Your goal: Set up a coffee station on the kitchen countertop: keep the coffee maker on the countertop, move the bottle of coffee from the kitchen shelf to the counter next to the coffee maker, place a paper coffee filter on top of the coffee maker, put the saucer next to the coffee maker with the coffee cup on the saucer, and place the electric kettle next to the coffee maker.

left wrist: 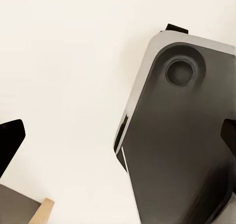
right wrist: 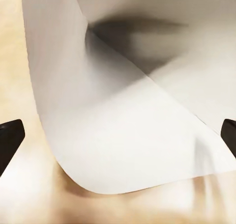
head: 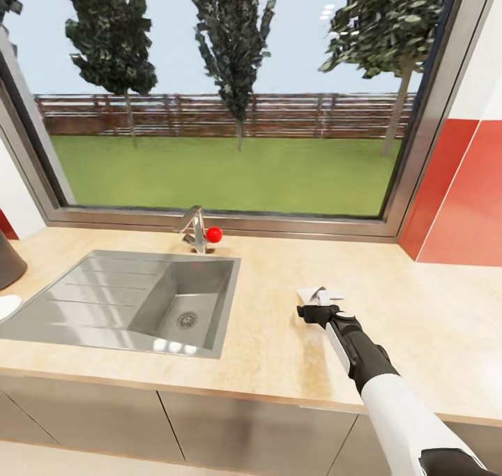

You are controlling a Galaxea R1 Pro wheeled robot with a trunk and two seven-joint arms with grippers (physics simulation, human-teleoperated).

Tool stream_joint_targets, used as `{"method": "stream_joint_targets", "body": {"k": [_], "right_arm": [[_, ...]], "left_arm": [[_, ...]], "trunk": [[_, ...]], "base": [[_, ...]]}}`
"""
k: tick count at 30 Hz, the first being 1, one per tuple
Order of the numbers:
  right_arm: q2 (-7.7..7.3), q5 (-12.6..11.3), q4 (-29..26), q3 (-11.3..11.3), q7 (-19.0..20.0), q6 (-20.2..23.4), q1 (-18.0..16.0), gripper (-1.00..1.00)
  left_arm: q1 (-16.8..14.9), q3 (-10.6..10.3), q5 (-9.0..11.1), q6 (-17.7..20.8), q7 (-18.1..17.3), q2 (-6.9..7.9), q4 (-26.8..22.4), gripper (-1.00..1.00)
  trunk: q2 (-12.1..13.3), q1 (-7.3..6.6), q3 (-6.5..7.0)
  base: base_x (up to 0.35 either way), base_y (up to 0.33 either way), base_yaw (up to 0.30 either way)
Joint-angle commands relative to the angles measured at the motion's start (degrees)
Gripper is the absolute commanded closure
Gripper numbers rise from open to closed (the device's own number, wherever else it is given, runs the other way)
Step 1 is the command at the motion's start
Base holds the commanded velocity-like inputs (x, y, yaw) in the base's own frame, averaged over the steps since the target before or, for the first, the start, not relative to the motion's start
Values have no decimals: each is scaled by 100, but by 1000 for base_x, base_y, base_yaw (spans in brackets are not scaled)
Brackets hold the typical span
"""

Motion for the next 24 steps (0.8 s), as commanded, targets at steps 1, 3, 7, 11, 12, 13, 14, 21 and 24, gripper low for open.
{"method": "stream_joint_targets", "body": {"k": [1,3,7,11,12,13,14,21,24], "right_arm": [[1,2,-9,2,7,31,-3,-100],[2,3,-9,0,5,30,-3,-100],[1,1,-9,2,9,32,-3,-100],[0,-1,-9,-2,6,33,-3,-100],[-1,-4,-9,0,9,33,-3,-100],[0,-4,-9,0,10,34,-3,-100],[1,-4,-9,0,10,34,-3,-100],[0,-5,-9,-1,7,34,-3,-100],[-2,-5,-9,-1,9,33,-3,-100]], "left_arm": [[-4,43,4,-21,0,-1,4,-100],[-4,43,4,-21,0,-1,0,-100],[-4,43,4,-29,0,-1,-1,-100],[-4,43,4,-30,0,-1,-2,-100],[-4,43,4,-30,0,-1,1,-100],[-4,43,4,-30,0,-1,0,-100],[-4,43,4,-30,0,-1,1,-100],[-4,43,4,-30,0,-1,-2,-100],[-4,43,4,-30,0,-1,2,-100]], "trunk": [[-6,1,-9],[-6,1,-9],[-6,1,-10],[-6,1,-10],[-6,1,-10],[-6,1,-10],[-6,1,-10],[-167,89,-118],[-207,111,-154]], "base": [[31,0,0],[70,0,0],[93,0,0],[28,0,0],[3,0,0],[2,0,0],[2,0,0],[0,0,0],[0,0,0]]}}
